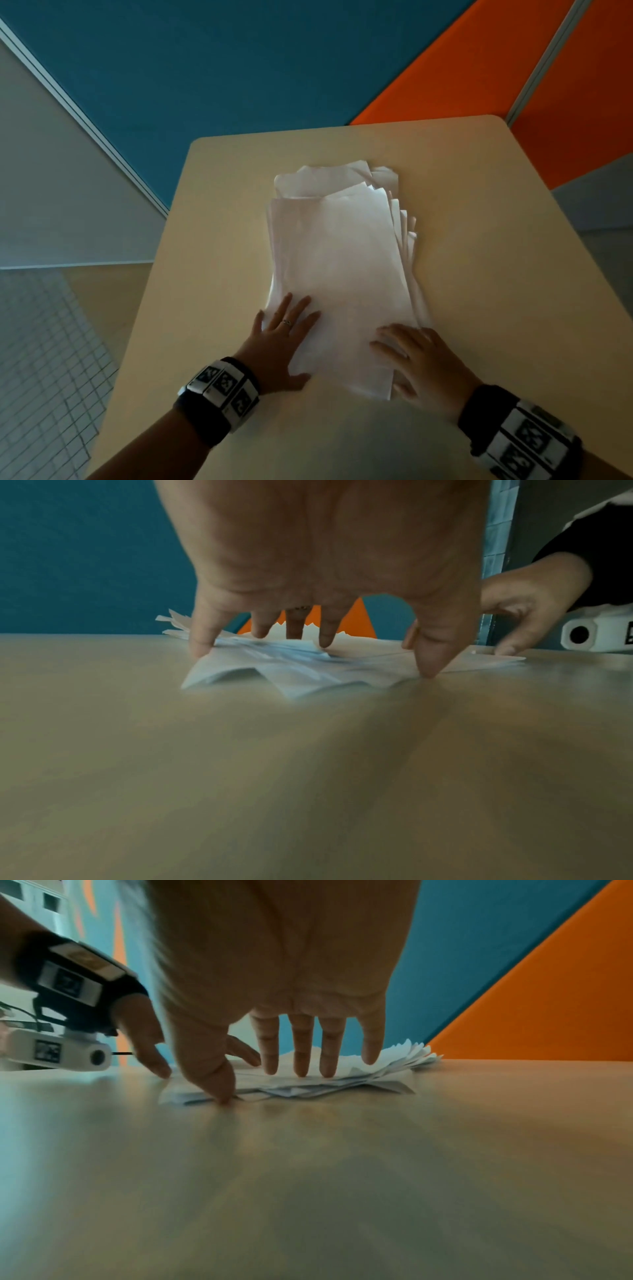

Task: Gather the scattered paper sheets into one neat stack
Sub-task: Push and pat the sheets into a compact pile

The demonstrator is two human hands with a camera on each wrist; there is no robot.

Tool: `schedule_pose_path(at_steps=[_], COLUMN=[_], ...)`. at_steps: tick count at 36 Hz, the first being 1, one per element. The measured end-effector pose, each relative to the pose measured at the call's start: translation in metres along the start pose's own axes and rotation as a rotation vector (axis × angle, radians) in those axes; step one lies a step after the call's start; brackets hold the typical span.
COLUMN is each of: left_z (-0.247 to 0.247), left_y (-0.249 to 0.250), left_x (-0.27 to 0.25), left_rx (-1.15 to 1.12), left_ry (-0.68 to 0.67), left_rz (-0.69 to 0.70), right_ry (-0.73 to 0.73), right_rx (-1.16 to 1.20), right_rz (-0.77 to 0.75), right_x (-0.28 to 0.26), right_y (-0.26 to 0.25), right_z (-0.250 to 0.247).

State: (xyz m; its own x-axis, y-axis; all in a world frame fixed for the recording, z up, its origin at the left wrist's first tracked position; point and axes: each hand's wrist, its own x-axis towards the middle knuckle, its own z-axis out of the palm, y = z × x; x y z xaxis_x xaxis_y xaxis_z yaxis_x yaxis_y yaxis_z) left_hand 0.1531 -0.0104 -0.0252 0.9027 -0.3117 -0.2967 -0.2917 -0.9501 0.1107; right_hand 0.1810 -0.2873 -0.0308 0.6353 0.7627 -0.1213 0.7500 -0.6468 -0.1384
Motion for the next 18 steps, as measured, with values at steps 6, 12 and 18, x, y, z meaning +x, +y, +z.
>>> schedule_pose_path(at_steps=[6, 12, 18], left_z=[-0.007, -0.044, -0.065], left_y=[-0.004, -0.015, -0.036], left_x=[0.01, 0.053, 0.114], left_rx=[-0.135, -0.588, -0.904], left_ry=[-0.056, 0.17, 0.232], left_rz=[-0.04, -0.435, -0.85], right_ry=[-0.033, 0.014, 0.052], right_rx=[0.05, 0.6, 0.583], right_rz=[0.098, 0.488, 1.012], right_x=[0.017, 0.066, 0.117], right_y=[0.005, 0.043, 0.083], right_z=[-0.011, -0.048, -0.049])
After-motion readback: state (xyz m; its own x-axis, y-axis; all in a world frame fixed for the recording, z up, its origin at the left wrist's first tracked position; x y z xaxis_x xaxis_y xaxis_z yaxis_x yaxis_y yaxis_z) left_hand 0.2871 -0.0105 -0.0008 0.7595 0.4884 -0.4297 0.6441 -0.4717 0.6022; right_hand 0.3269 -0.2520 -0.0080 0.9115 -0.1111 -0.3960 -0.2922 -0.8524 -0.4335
